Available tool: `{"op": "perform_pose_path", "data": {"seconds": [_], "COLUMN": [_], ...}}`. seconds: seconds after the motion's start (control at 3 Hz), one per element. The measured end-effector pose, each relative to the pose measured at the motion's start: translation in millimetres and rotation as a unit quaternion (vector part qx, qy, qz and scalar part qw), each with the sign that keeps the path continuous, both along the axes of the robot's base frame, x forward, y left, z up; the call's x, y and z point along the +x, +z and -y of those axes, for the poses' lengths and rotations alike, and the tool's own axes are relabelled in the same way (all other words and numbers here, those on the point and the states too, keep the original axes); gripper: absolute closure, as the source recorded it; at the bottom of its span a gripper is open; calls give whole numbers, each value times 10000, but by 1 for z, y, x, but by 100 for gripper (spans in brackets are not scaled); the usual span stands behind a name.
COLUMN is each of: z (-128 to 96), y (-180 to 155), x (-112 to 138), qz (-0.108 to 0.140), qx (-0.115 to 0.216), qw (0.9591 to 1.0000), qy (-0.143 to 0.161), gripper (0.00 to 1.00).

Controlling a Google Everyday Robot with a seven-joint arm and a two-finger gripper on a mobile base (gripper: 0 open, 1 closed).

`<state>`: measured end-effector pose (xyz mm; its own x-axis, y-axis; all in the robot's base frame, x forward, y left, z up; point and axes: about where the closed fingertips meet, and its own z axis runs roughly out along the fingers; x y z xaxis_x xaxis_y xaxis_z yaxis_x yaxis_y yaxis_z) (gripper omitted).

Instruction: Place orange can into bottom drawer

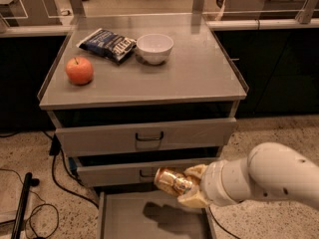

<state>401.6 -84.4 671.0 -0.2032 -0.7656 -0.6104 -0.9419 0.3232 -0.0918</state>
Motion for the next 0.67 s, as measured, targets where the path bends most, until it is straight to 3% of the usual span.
{"op": "perform_pose_path", "data": {"seconds": [0.67], "z": [-1], "y": [-91], "x": [1], "qz": [150], "qx": [334], "qw": [9992], "qy": [162], "gripper": [100]}}
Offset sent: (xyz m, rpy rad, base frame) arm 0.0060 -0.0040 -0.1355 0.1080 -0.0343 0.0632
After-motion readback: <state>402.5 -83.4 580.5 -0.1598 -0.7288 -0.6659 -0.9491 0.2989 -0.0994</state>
